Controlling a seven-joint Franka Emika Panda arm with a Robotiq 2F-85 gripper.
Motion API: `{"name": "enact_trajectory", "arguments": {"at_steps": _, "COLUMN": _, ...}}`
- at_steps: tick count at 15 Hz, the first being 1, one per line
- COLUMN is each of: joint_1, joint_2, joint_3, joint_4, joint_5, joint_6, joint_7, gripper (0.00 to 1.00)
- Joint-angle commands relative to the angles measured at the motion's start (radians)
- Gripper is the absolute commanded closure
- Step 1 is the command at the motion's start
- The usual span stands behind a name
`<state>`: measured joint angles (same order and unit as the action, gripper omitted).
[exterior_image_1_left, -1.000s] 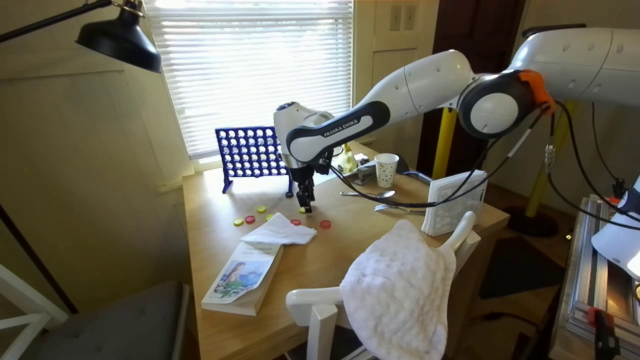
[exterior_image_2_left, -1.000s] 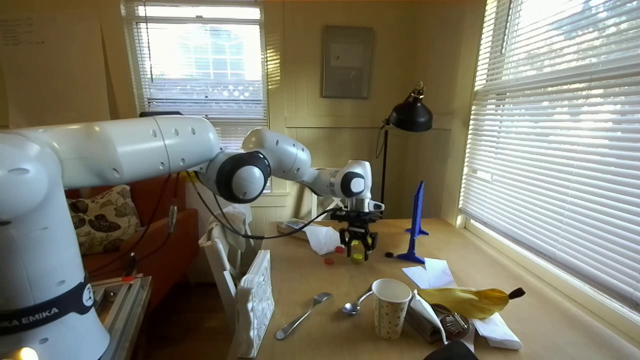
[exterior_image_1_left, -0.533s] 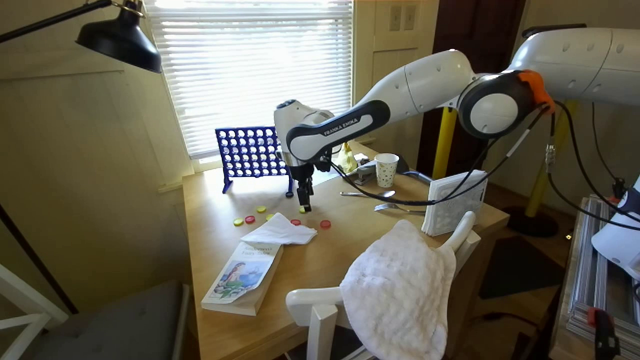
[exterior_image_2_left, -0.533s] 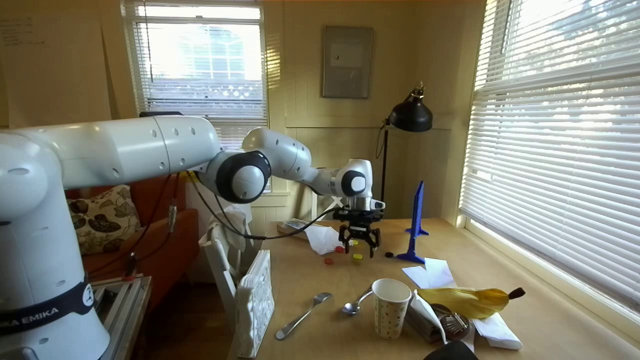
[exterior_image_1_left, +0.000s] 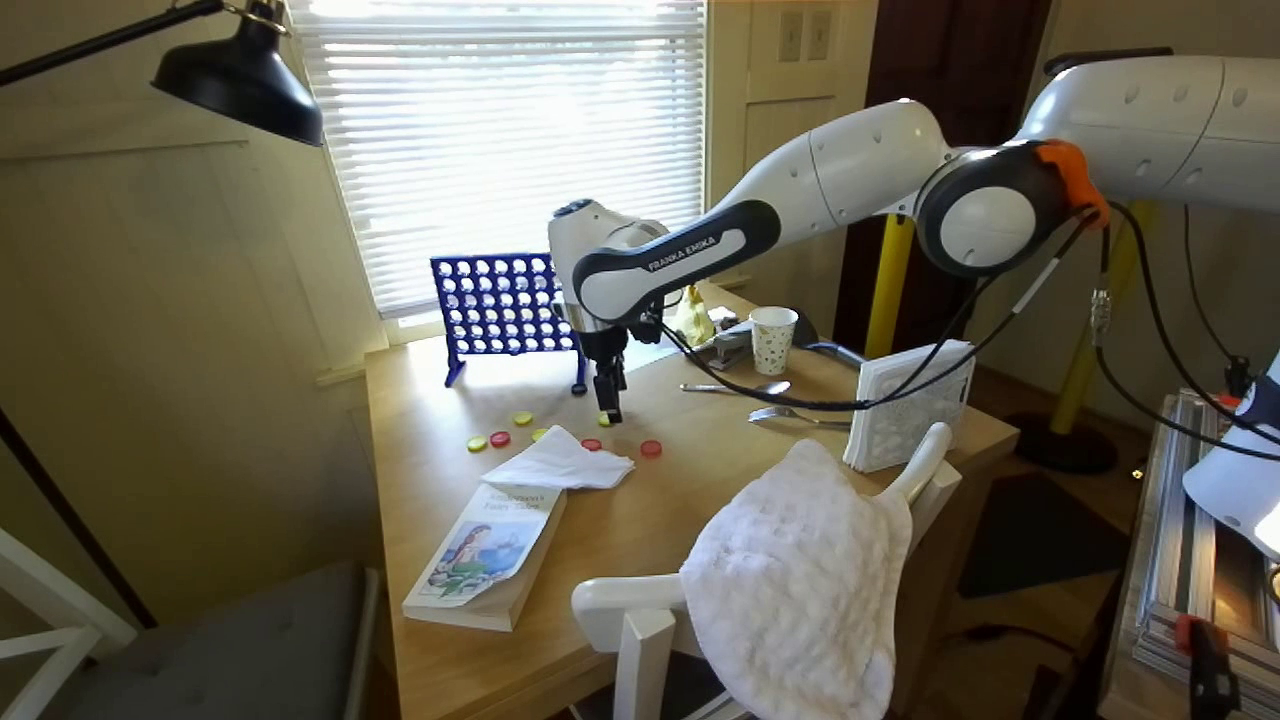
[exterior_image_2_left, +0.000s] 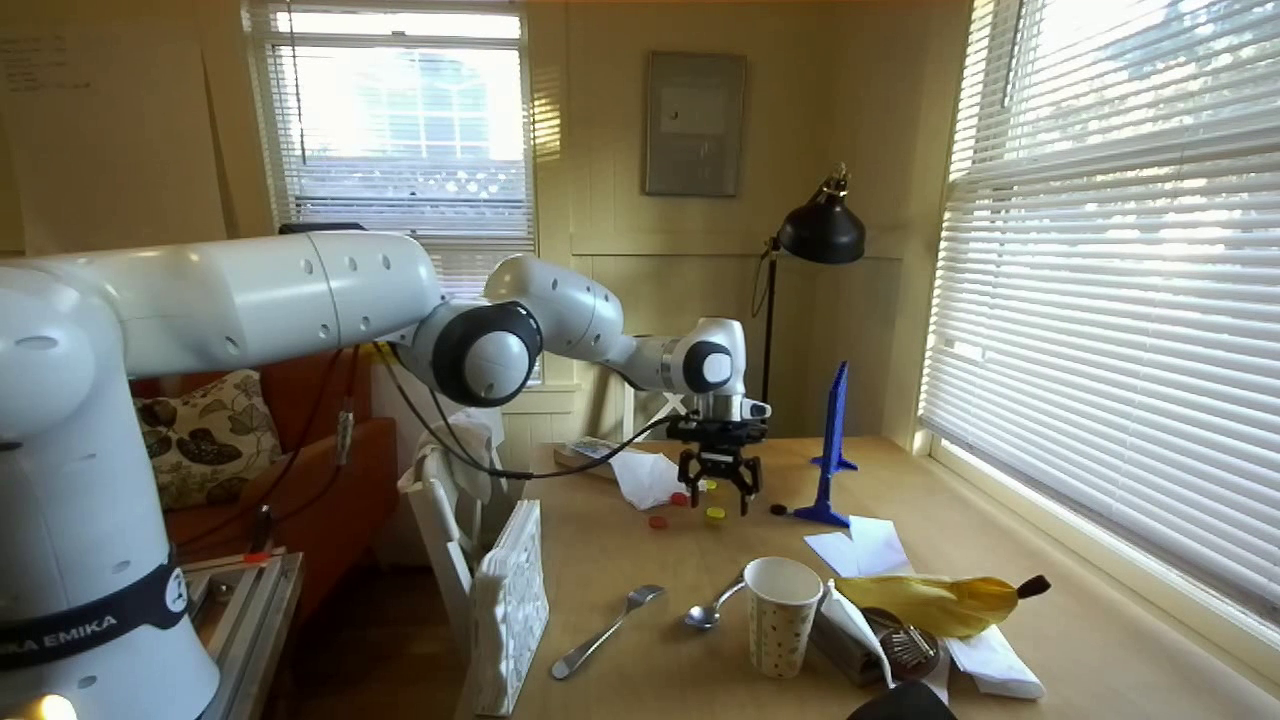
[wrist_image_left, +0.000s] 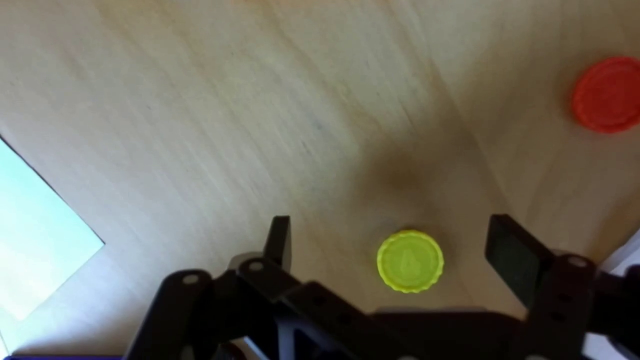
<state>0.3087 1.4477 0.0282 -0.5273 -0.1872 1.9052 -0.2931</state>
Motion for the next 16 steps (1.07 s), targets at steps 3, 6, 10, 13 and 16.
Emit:
{"name": "enact_trajectory", "arguments": {"at_steps": 3, "joint_1": -0.018, "joint_2": 0.017, "joint_3": 0.025, "joint_4": 0.008, "joint_5": 0.016, "joint_6": 0.071, "joint_7": -0.032, "gripper": 0.00}}
{"name": "enact_trajectory", "arguments": {"at_steps": 6, "joint_1": -0.030, "joint_2": 0.020, "joint_3": 0.050, "joint_4": 0.002, "joint_5": 0.034, "joint_6": 0.090, "joint_7": -0.062, "gripper": 0.00}}
{"name": "enact_trajectory", "arguments": {"at_steps": 10, "joint_1": -0.038, "joint_2": 0.023, "joint_3": 0.074, "joint_4": 0.001, "joint_5": 0.041, "joint_6": 0.087, "joint_7": -0.077, "gripper": 0.00}}
{"name": "enact_trajectory", "arguments": {"at_steps": 13, "joint_1": -0.041, "joint_2": 0.025, "joint_3": 0.086, "joint_4": 0.000, "joint_5": 0.040, "joint_6": 0.084, "joint_7": -0.077, "gripper": 0.28}}
{"name": "enact_trajectory", "arguments": {"at_steps": 16, "joint_1": -0.043, "joint_2": 0.026, "joint_3": 0.095, "joint_4": -0.003, "joint_5": 0.041, "joint_6": 0.074, "joint_7": -0.079, "gripper": 0.47}}
